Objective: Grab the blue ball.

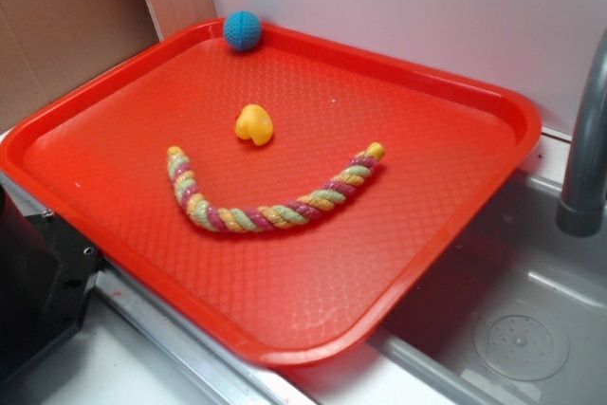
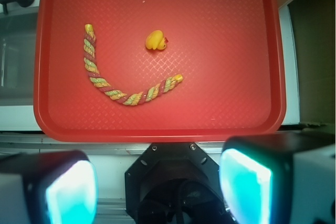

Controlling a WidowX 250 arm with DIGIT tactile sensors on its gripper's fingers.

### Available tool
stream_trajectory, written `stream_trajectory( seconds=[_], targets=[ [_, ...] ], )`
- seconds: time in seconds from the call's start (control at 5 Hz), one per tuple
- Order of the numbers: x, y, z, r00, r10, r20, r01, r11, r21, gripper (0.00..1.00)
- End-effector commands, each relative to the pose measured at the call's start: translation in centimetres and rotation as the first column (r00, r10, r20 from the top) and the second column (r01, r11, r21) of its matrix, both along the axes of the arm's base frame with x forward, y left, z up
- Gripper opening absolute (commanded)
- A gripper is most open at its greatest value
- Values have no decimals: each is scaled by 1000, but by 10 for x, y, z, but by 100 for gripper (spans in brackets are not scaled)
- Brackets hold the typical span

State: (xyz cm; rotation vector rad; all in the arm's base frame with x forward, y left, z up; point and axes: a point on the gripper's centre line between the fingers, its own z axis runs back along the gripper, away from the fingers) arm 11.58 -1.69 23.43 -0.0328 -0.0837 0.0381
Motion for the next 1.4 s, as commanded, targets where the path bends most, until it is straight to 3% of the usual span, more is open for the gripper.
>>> stream_trajectory(
  seconds=[0.0,0.2,0.4,0.6,0.8,1.0,1.2],
  targets=[
    [0,0,0,1000,0,0,0,1000,0,100],
    [14,9,-8,992,105,76,-107,994,19,100],
    [29,19,-21,979,170,109,-171,985,2,100],
    [47,36,-37,946,245,214,-260,965,41,100],
    [62,53,-53,919,275,283,-305,950,68,100],
    [79,72,-69,893,293,340,-327,944,46,100],
    [100,88,-86,880,305,363,-343,938,44,100]
  ],
)
